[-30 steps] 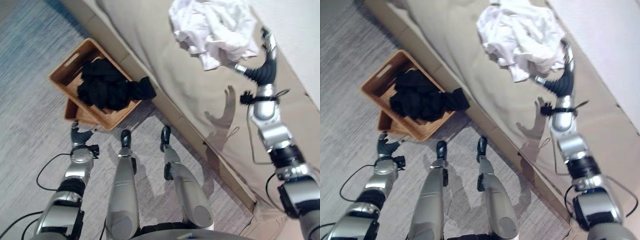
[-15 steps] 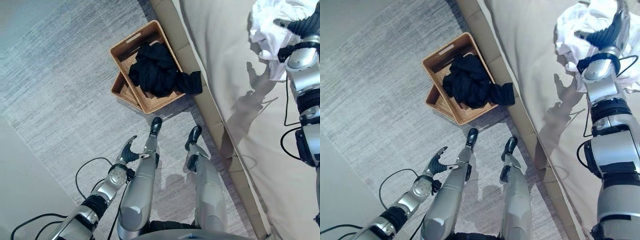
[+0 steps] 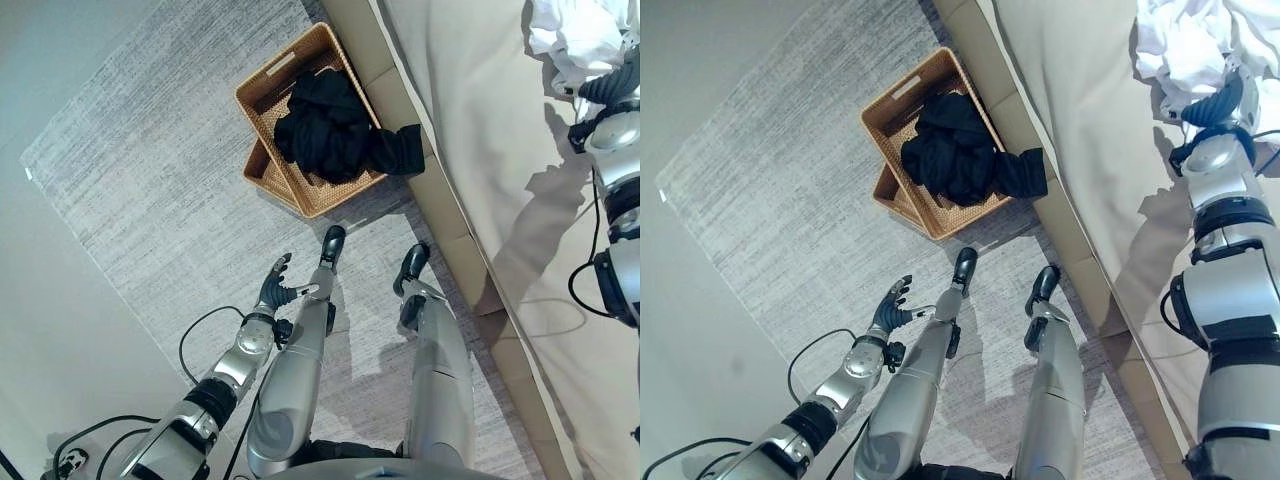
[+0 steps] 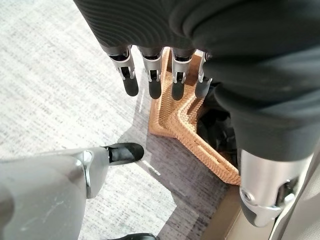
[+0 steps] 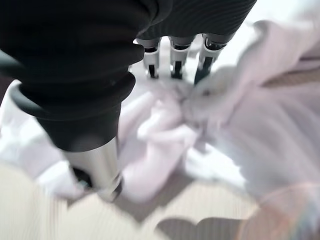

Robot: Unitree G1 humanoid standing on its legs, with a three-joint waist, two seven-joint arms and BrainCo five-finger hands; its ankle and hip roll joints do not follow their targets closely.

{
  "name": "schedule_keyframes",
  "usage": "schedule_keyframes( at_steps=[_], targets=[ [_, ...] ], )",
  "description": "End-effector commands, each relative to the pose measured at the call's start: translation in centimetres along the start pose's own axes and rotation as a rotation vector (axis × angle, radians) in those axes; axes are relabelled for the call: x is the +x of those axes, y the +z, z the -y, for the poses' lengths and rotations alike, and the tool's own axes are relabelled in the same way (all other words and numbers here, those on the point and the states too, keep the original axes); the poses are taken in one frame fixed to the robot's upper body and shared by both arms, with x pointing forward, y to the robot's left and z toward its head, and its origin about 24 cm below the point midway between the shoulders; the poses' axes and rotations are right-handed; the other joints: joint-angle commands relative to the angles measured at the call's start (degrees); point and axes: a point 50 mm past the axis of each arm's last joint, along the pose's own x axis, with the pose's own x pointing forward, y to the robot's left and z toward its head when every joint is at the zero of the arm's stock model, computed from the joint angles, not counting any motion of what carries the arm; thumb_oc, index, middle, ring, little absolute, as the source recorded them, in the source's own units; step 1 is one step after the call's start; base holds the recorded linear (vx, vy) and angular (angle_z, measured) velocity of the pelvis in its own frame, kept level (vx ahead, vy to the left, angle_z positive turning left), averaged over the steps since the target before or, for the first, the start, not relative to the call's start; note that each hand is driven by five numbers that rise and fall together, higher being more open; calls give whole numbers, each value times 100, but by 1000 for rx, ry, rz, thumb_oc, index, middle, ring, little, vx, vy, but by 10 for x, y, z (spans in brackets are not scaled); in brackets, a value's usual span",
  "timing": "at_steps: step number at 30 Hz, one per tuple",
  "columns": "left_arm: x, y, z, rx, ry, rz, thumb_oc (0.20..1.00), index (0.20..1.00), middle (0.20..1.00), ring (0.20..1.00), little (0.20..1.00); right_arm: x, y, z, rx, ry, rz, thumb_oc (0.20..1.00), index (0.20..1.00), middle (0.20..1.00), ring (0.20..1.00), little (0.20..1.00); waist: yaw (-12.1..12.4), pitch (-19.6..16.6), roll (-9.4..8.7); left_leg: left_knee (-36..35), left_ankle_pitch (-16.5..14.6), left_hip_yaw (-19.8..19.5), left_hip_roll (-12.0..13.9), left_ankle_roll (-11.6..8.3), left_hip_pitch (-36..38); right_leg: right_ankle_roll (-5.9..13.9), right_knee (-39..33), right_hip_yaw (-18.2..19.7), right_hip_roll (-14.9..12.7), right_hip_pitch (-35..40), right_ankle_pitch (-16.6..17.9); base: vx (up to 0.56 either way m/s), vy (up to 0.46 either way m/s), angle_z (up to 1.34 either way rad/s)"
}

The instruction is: Pick up clothes into the bucket

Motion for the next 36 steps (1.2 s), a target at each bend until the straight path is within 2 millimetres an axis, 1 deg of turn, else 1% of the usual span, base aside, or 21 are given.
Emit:
schedule_keyframes(
  at_steps=[1, 4, 5, 6, 7, 8, 9, 10, 11, 12, 14, 15, 17, 23, 26, 27, 28, 30, 32, 35, 36],
  targets=[
    [0, -3, 13, -45, -13, -28, 1000, 1000, 1000, 1000, 1000, 1, -41, 29, -153, -50, -148, 200, 200, 200, 200, 200, -261, -70, 422, -27, 6, -50, 301, -82, 133, 397, -93, 62, 6, 306, 84, 0, 0, 0],
    [1, -5, 12, -25, -4, -36, 1000, 1000, 1000, 1000, 1000, 6, -18, 34, -109, -94, -64, 200, 200, 200, 200, 200, -340, -70, 354, -72, 9, -36, 331, -98, 261, 402, -155, 96, 54, 415, 110, -21, -12, -3],
    [2, -4, 11, -23, 2, -34, 1000, 1000, 1000, 1000, 1000, 8, -5, 37, -83, -121, -12, 200, 200, 200, 200, 200, -377, -70, 308, -82, 8, -23, 343, -109, 324, 406, -192, 103, 71, 489, 125, -44, -16, -10],
    [2, -3, 9, -18, 10, -26, 1000, 1000, 1000, 1000, 1000, 9, 20, 42, -58, -153, 95, 200, 200, 200, 200, 200, -461, -70, 217, -86, -6, -13, 363, -125, 446, 408, -271, 117, 92, 635, 163, -33, -9, -8],
    [2, -3, 9, -18, 10, -26, 1000, 1000, 1000, 1000, 1000, 9, 20, 42, -58, -153, 95, 200, 200, 200, 200, 200, -462, -70, 217, -88, -5, -13, 363, -125, 449, 408, -274, 116, 93, 639, 164, -50, -1, -6],
    [3, 0, 7, -9, 13, -7, 1000, 1000, 1000, 1000, 1000, 9, 43, 50, -30, -209, 190, 200, 200, 200, 200, 200, -521, -70, 138, -80, -25, -5, 370, -139, 582, 413, -358, 129, 108, 833, 191, 0, 0, 0],
    [3, 0, 7, -9, 13, -7, 1000, 1000, 1000, 1000, 1000, 9, 43, 50, -30, -209, 190, 200, 200, 200, 200, 200, -523, -70, 141, -82, -25, -7, 372, -139, 587, 413, -364, 126, 109, 841, 192, -39, 3, -6],
    [3, 0, 4, -4, 21, 0, 1000, 1000, 1000, 1000, 1000, 8, 57, 54, -21, -230, 245, 200, 200, 200, 200, 200, -552, -70, 92, -77, -37, -4, 373, -141, 660, 412, -408, 131, 120, 927, 209, -26, 28, -5],
    [3, 1, 0, 7, 32, 8, 1000, 1000, 1000, 1000, 1000, 5, 81, 70, 20, -301, 346, 200, 200, 200, 200, 200, -609, -70, 1, -62, -71, 24, 383, -145, 813, 417, -492, 129, 129, 1126, 243, -26, 28, -5],
    [3, 0, 0, 8, 32, 7, 1000, 1000, 1000, 1000, 1000, 5, 81, 70, 20, -300, 345, 200, 200, 200, 200, 200, -609, -70, 2, -64, -71, 23, 384, -145, 818, 417, -498, 126, 130, 1133, 244, -24, 36, -9],
    [2, -1, -4, 21, 41, 9, 1000, 1000, 1000, 1000, 1000, 2, 95, 85, 39, -358, 404, 200, 200, 200, 200, 200, -638, -70, -88, -44, -111, 19, 389, -157, 1020, 419, -635, 119, 152, 1424, 284, -19, 17, -10],
    [1, -1, -6, 24, 42, 16, 1000, 1000, 1000, 1000, 1000, 1, 98, 89, 50, -378, 419, 200, 200, 200, 200, 200, -649, -70, -114, -39, -127, 25, 386, -155, 1096, 426, -694, 108, 159, 1538, 307, -19, 24, -5],
    [0, -4, -14, 31, 65, 10, 1000, 1000, 1000, 1000, 1000, -3, 110, 106, 89, -445, 471, 200, 200, 200, 200, 200, -685, -70, -217, -24, -170, 27, 389, -162, 1320, 443, -868, 102, 187, 1869, 379, -12, 39, -2],
    [-6, -13, -30, 27, 117, -10, 1000, 1000, 1000, 1000, 1000, -16, 116, 130, 155, -565, 556, 200, 200, 200, 200, 200, -702, -70, -429, 6, -275, 72, 376, -119, 1900, 488, -1293, 82, 240, 2656, 571, -5, 58, -2],
    [-10, -13, -37, 62, 111, 7, 1000, 1000, 1000, 1000, 1000, -23, 119, 139, 170, -621, 595, 200, 200, 200, 200, 200, -701, -252, -544, 17, -407, 115, 375, -94, 2172, 529, -1470, 74, 241, 2995, 612, 55, 80, -4],
    [-12, -10, -41, 89, 102, 31, 1000, 1000, 1000, 1000, 1000, -26, 120, 141, 175, -642, 614, 200, 200, 200, 200, 200, -699, -417, -602, -11, -455, 153, 373, -69, 2318, 556, -1600, 80, 248, 3183, 646, 47, 83, -8],
    [-12, -10, -41, 91, 102, 31, 1000, 1000, 1000, 1000, 1000, -26, 119, 141, 176, -643, 613, 200, 200, 200, 200, 200, -699, -421, -606, -25, -418, 150, 370, -65, 2306, 557, -1629, 76, 247, 3179, 687, 35, 90, -6],
    [-13, -1, -45, 111, 86, 82, 1000, 1000, 1000, 1000, 1000, -28, 119, 143, 187, -655, 624, 200, 200, 200, 200, 200, -708, -588, -664, -60, -458, 181, 356, -46, 2445, 582, -1741, 78, 253, 3344, 727, 37, 81, -6],
    [-13, 13, -49, 102, 65, 141, 1000, 1000, 1000, 1000, 1000, -33, 125, 144, 191, -653, 664, 200, 200, 200, 200, 200, -732, -797, -729, -136, -490, 232, 357, -26, 2608, 611, -1899, 79, 265, 3513, 779, 73, 75, -5],
    [-11, 39, -54, 111, 33, 257, 1000, 1000, 1000, 1000, 1000, -36, 132, 143, 216, -653, 697, 200, 200, 200, 200, 200, -773, -1104, -807, -263, -552, 339, 373, 1, 2857, 659, -2142, 110, 299, 3769, 838, 86, 68, -11],
    [-11, 53, -54, 120, 19, 315, 1000, 1000, 1000, 1000, 1000, -38, 137, 141, 232, -652, 716, 200, 200, 200, 200, 200, -772, -1209, -829, -288, -620, 383, 386, -1, 2968, 670, -2234, 123, 326, 3890, 818, 95, 67, -17]
  ],
)
